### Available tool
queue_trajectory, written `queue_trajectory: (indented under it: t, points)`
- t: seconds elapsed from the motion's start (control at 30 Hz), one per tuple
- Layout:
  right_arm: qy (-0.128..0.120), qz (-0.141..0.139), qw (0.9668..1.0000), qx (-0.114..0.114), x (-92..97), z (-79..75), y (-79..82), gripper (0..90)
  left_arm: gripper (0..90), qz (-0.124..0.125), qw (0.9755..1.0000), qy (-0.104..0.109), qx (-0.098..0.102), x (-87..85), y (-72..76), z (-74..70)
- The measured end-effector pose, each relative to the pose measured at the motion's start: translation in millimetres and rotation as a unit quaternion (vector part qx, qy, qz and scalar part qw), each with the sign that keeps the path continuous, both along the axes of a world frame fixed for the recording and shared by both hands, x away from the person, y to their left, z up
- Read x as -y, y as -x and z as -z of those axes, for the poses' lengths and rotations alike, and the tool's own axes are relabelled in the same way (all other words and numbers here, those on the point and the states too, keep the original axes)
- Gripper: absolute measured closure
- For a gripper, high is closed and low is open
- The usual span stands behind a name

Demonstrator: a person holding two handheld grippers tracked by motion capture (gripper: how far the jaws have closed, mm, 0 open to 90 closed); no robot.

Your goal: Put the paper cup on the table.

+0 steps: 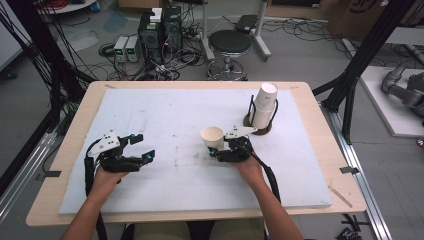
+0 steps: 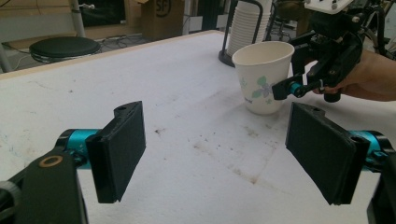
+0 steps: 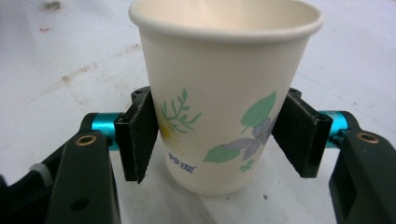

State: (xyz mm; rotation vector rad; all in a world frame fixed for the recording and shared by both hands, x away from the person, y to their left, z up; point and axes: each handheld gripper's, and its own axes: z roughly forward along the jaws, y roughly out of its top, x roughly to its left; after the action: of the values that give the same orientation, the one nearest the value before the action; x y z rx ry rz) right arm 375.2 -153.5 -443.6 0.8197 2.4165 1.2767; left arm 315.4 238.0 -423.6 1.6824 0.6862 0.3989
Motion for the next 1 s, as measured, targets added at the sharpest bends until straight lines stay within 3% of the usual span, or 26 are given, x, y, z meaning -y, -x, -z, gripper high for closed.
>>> queue_trajectory:
  t: [0.27,0.33,0.4,0.47,0.67,0.8,1.0]
  points:
    - [0.011,0.000,0.9998,-0.014,12.1,5.4,4.9,33.3,20.3,0.001,1.0000,-0.002,-0.004,1.2,0.3,0.3]
    - [0.018,0.002,0.9998,-0.013,11.3,5.2,5.5,30.0,20.2,0.003,1.0000,-0.002,-0.004,1.5,0.1,0.3]
    - [0.019,0.013,0.9995,-0.022,11.5,6.0,5.7,19.5,19.9,0.005,0.9999,-0.002,-0.009,1.8,-0.3,0.8]
    - [0.014,0.017,0.9993,-0.031,13.7,4.7,7.4,19.2,19.3,0.006,0.9999,-0.003,-0.016,2.3,-0.8,1.7]
    - [-0.017,0.014,0.9996,-0.020,29.4,-8.2,17.0,19.1,17.9,0.004,0.9998,0.006,-0.021,0.8,-0.7,1.6]
    - [-0.034,0.016,0.9993,0.000,46.2,-20.3,26.1,19.2,17.9,0.001,0.9997,0.015,-0.021,-0.8,-1.3,1.6]
    - [-0.033,0.037,0.9980,0.039,78.1,-33.8,43.8,19.2,18.0,-0.005,0.9997,0.013,-0.019,-0.1,-1.3,1.2]
